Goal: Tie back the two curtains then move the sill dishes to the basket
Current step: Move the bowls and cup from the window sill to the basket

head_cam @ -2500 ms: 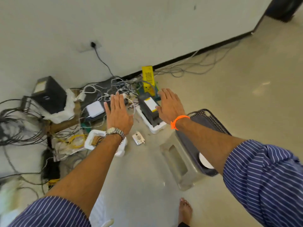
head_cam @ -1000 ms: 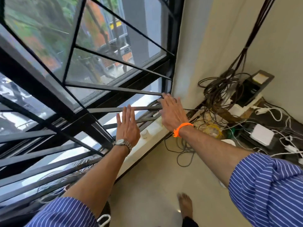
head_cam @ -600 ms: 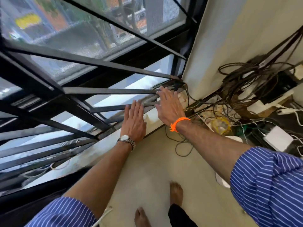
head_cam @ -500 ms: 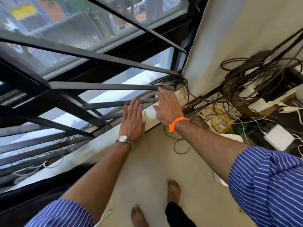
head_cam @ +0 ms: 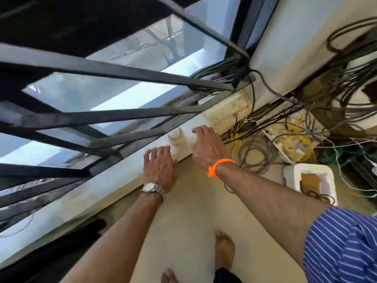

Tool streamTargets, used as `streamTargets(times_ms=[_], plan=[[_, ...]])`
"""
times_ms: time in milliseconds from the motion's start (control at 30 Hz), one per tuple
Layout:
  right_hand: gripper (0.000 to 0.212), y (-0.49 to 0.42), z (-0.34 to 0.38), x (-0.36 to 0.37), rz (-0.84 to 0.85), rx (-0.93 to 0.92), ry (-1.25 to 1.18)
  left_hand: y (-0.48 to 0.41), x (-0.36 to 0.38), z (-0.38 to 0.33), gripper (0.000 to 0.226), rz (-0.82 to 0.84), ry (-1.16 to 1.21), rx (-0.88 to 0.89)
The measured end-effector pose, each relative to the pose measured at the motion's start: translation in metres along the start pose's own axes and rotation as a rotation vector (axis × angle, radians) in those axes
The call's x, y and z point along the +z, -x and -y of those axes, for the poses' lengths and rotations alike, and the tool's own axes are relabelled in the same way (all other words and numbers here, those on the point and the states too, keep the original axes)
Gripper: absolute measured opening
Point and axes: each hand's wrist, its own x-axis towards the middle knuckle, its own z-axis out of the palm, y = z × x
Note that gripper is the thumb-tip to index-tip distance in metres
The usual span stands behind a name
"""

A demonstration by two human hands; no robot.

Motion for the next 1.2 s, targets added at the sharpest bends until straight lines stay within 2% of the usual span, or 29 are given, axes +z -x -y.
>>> streamTargets(times_ms=[167, 267, 400, 500, 600, 867, 933, 1067, 1133, 1200], plan=[[0.066, -0.024, -0.006, 0.046, 0.115, 0.089, -0.08, -0.025, 0.042, 0.0, 0.067, -0.019, 0.117, -0.155], [0.076, -0.041, -0.004, 0.059, 0.162, 0.108, -0.175, -0.044, 0.056, -0.003, 0.068, -0.039, 0.228, -0.225], [0.077, -0.059, 0.003, 0.065, 0.182, 0.088, -0.29, -0.062, 0.066, -0.004, 0.052, -0.129, 0.33, -0.265], [0.068, -0.069, 0.004, 0.069, 0.181, 0.069, -0.296, -0.068, 0.069, -0.003, 0.03, -0.203, 0.375, -0.222], [0.056, -0.074, 0.0, 0.074, 0.161, 0.047, -0.281, -0.071, 0.068, -0.003, 0.021, -0.222, 0.407, -0.191], [0.059, -0.061, -0.003, 0.064, 0.162, -0.015, -0.271, -0.051, 0.064, -0.008, 0.052, -0.205, 0.497, -0.244], [0.062, -0.055, -0.005, 0.062, 0.223, -0.013, -0.272, -0.04, 0.063, -0.011, 0.058, -0.203, 0.512, -0.237], [0.061, -0.039, -0.01, 0.057, 0.421, 0.118, -0.33, -0.021, 0.056, -0.017, 0.058, -0.18, 0.5, -0.193], [0.064, -0.047, -0.04, 0.097, 0.537, 0.222, -0.389, -0.013, 0.046, -0.02, 0.058, -0.166, 0.478, -0.167], [0.075, -0.055, -0.06, 0.117, 0.56, 0.252, -0.449, -0.008, 0.032, -0.023, 0.057, -0.148, 0.502, -0.14]])
